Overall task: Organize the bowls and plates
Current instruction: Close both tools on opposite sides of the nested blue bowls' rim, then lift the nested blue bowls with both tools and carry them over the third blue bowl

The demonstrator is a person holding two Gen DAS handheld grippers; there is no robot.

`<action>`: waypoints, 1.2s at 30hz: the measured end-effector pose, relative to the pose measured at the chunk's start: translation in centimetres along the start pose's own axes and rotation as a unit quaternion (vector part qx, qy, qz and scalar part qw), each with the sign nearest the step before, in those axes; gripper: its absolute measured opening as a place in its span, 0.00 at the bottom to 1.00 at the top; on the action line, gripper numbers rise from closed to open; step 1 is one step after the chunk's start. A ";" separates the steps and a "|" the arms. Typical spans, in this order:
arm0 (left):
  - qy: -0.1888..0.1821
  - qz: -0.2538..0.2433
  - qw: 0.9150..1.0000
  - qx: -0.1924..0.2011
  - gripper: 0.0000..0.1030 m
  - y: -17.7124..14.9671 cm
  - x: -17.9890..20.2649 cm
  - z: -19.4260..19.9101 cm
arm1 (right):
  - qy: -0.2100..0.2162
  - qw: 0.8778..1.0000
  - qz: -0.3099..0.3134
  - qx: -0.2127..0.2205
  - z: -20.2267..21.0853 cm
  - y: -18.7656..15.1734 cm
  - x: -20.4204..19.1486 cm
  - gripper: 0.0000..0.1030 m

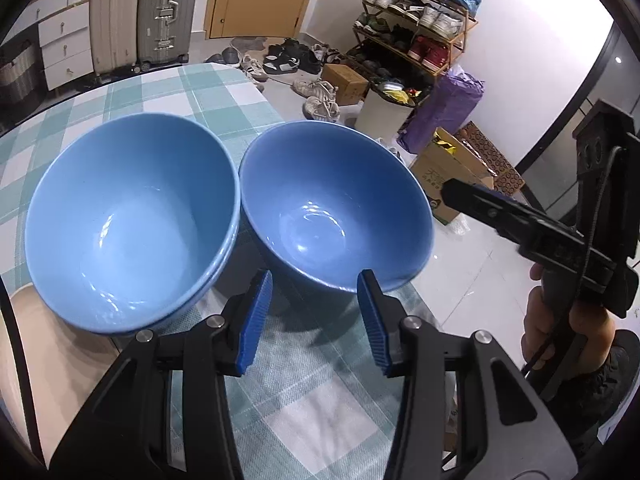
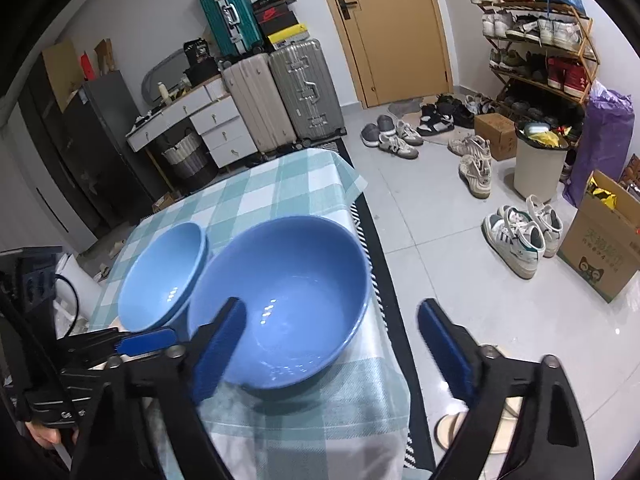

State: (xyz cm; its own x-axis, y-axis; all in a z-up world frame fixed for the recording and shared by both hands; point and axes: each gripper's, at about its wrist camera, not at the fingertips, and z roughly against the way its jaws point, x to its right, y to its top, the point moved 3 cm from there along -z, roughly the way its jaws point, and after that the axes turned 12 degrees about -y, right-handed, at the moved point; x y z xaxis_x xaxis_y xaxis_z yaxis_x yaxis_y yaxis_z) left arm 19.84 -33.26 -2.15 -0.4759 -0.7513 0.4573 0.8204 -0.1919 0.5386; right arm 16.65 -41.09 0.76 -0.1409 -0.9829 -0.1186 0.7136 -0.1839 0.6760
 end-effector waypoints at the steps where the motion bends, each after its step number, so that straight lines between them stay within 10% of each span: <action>1: 0.002 0.001 1.000 0.000 0.40 0.2 -0.1 -0.1 | -0.001 1.000 -0.001 -0.003 -0.4 0.0 0.1 0.76; 21: 0.024 -0.001 1.000 -0.007 0.30 2.2 -2.5 -2.9 | -0.005 1.000 -0.012 -0.025 -5.7 1.1 0.3 0.20; 36: 0.035 -0.020 0.999 -0.002 0.28 1.8 -1.5 -2.3 | -0.006 1.000 -0.017 -0.020 -5.3 0.5 1.0 0.15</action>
State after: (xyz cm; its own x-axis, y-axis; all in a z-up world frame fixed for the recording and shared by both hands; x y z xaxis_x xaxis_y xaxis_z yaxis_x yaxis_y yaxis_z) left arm 22.71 -33.95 -3.52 -0.4859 -0.7846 0.3850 0.8025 -0.2260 0.5522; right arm 20.53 -42.19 -2.88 -0.1741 -0.9759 -0.1313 0.7352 -0.2176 0.6420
